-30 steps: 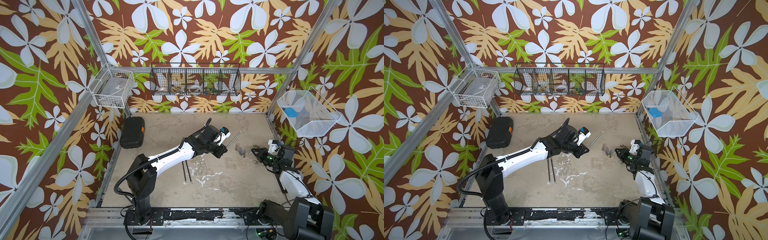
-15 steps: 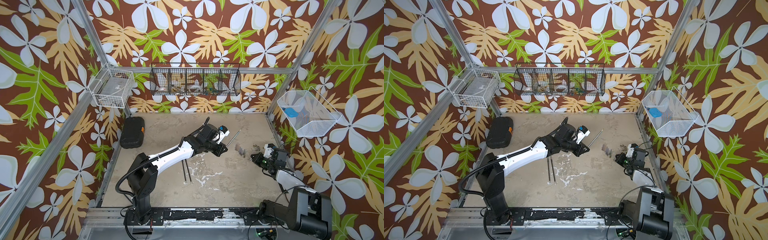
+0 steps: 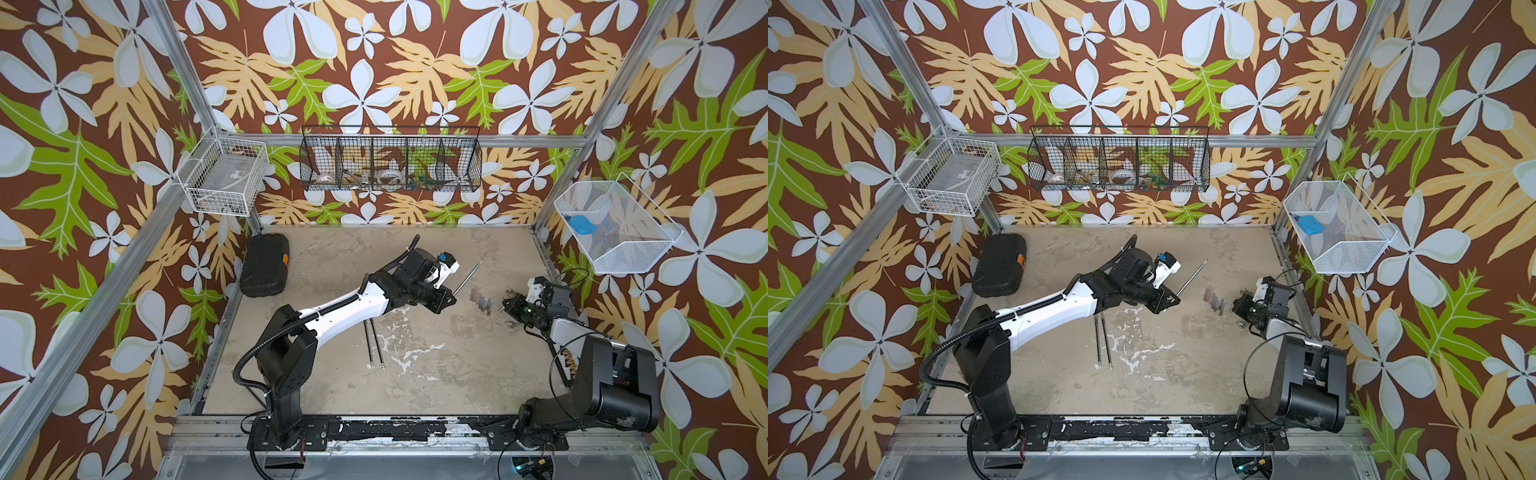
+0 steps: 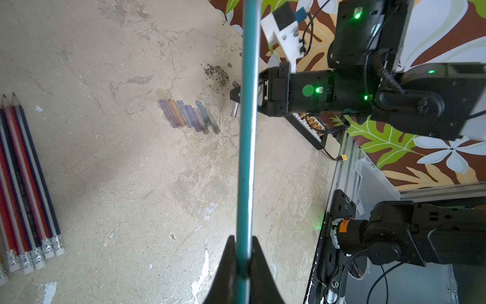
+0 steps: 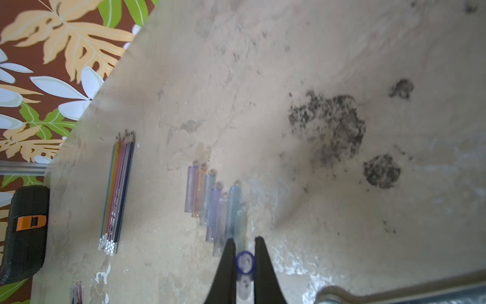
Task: Remove the protective cover of the pencils
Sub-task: Place the protective sleeve at the center of the board.
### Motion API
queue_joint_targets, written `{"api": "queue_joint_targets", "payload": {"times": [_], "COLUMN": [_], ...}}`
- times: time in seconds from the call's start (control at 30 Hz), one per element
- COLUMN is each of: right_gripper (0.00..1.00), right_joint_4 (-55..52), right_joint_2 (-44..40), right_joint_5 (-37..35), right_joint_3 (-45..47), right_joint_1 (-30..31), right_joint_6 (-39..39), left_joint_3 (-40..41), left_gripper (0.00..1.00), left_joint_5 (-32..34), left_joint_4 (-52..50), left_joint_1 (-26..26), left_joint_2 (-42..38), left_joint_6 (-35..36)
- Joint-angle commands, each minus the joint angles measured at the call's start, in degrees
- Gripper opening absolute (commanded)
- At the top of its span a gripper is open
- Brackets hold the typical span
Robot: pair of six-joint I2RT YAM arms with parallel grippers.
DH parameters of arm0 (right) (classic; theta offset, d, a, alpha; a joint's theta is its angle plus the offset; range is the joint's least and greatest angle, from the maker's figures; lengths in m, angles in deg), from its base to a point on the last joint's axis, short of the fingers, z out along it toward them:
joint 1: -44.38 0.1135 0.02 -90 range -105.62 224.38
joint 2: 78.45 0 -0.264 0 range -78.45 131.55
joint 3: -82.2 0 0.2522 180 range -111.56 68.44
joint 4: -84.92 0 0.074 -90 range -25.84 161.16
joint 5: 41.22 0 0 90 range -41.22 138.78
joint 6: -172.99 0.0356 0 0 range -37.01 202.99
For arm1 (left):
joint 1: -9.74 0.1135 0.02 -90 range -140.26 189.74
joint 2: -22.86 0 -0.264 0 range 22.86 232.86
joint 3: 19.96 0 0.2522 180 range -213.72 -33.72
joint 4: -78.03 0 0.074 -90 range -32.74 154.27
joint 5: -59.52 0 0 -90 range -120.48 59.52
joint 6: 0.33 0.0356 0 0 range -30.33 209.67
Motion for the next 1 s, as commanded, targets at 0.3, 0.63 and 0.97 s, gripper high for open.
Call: {"api": "queue_joint_targets", "payload": {"times": [0.3,0.63,0.97], "right_gripper": [0.04,0.13,0.33], "right_joint_4": [6.04,4.29,4.81], "right_joint_2": [4.30,3.21,3.03], "right_joint_5": [5.29,2.77,2.87], "right_joint_3": [1.83,1.38,1.70], "right_joint_1": [0.23,0.53,0.60], "right_joint_6": [2.32,1.49,1.49], "left_joint_3": [-0.33,-0.72,-0.94], "left_gripper": [0.00,0.00,0.00], "left_joint_5": [-0.26,-0.43,-0.29], "left_joint_4": [0.68,0.26,0.03], "left_joint_1": [0.22,0.18,0.23], "left_joint_2": [-0.14,1.13,1.55], "left_joint_6": [-0.28,-0.43,-0.39]}}
